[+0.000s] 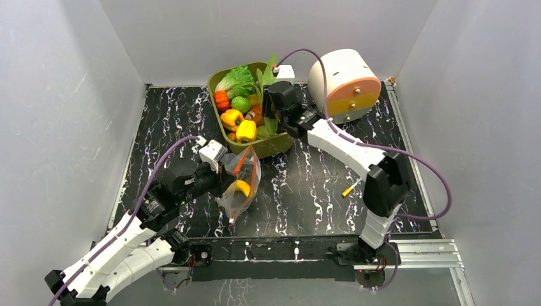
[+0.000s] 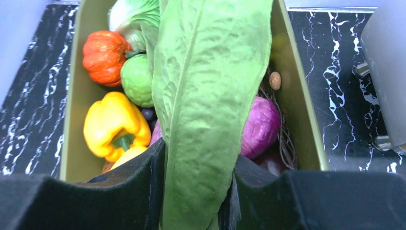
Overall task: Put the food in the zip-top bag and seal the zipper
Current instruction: Pick up the fake vegetable from the bin.
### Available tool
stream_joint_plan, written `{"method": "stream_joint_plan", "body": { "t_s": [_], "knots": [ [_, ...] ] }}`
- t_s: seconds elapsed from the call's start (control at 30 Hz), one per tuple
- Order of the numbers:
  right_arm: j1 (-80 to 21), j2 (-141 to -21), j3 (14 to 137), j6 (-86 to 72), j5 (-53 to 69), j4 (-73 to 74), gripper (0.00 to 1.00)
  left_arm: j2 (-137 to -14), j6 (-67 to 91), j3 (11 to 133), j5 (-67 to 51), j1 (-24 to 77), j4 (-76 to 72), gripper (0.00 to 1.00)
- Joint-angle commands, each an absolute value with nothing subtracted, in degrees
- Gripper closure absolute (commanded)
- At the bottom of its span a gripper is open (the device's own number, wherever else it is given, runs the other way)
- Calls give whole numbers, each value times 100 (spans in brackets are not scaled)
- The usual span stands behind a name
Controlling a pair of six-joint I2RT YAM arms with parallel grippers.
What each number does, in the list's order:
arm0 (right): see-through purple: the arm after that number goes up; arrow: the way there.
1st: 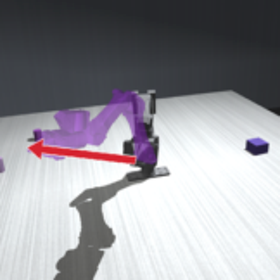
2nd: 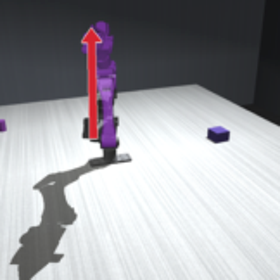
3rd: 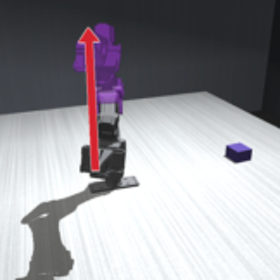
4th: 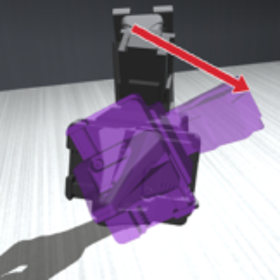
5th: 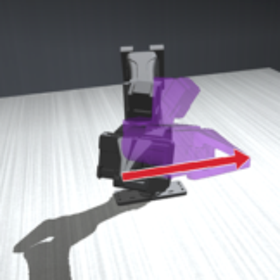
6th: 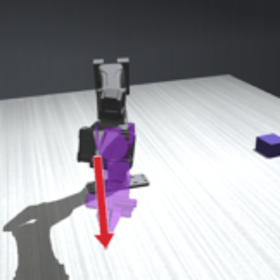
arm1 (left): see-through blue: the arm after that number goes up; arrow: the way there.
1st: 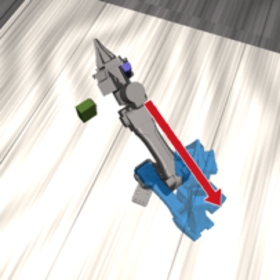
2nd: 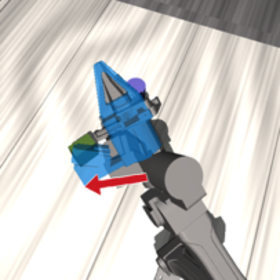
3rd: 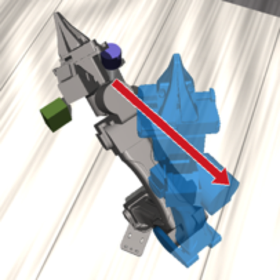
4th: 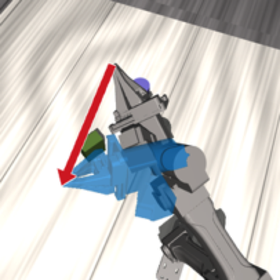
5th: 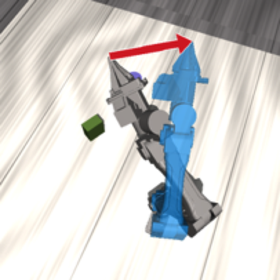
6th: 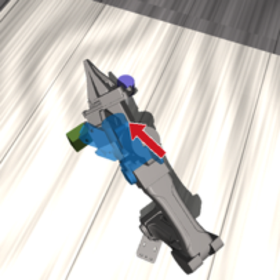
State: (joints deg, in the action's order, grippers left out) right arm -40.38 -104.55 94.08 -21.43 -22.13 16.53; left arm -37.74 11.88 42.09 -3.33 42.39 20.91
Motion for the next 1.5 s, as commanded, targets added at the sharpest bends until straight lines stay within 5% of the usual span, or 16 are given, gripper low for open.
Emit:
{"method": "stream_joint_plan", "body": {
  "t_s": [0.0, 0.77, 1.0, 1.47],
  "knots": [
    [-4016, -9448, 8729, -1997, -1886, 422, 77, -3869, 1389, 4329, -647, 4254, 2070, 100],
    [-4016, -5021, 4809, -904, 1379, -2212, 79, -4139, 2331, 5015, -1848, 4254, 2336, 100],
    [-4023, -4659, 4740, -362, 2330, -1850, 79, -4276, 2475, 5252, -1968, 4254, 2491, 100],
    [-4049, -4896, 4431, -849, 3909, -3933, 78, -4159, 2838, 5055, -2464, 4254, 1971, 100]
  ]
}}
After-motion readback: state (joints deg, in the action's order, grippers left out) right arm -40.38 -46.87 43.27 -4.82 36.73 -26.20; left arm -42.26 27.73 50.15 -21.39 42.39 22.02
